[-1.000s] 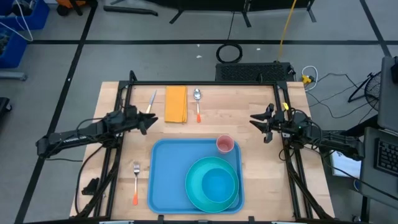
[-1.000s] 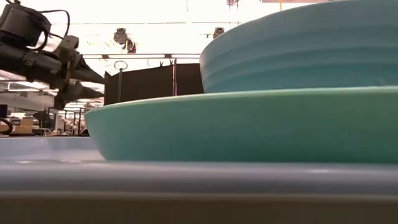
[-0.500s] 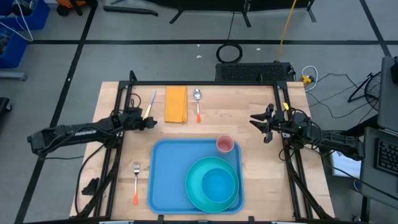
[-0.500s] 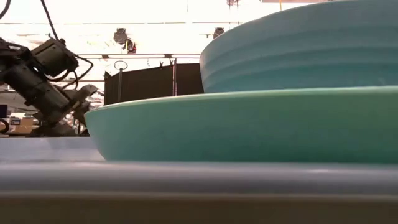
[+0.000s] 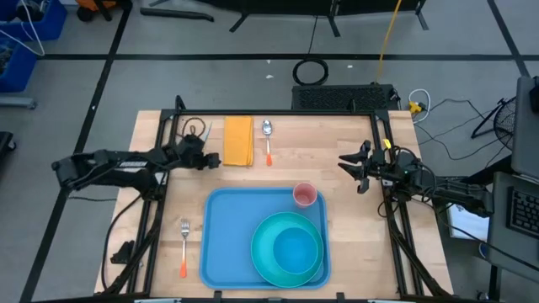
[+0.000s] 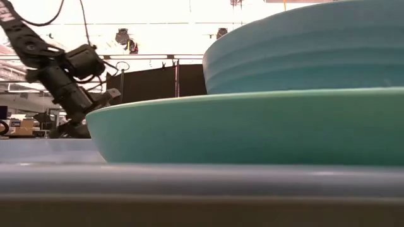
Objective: Set up tray
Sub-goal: Put the yellow napkin on the blue serving tray to the left of the light blue plate
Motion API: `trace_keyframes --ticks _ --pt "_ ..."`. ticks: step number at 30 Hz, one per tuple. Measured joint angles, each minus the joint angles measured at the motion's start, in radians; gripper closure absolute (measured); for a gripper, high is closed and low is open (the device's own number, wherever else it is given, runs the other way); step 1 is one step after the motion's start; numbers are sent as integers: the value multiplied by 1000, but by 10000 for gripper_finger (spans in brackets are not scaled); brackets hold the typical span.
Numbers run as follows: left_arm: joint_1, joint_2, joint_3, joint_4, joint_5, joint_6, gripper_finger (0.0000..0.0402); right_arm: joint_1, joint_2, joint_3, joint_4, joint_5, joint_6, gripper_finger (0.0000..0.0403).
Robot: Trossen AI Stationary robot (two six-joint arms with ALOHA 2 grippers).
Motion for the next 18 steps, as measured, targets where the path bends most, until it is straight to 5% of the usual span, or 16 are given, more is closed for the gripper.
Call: trace_keyframes --ticks 18 --pt "-45 326 74 258 -20 2 200 0 0 -1 0 0 0 289"
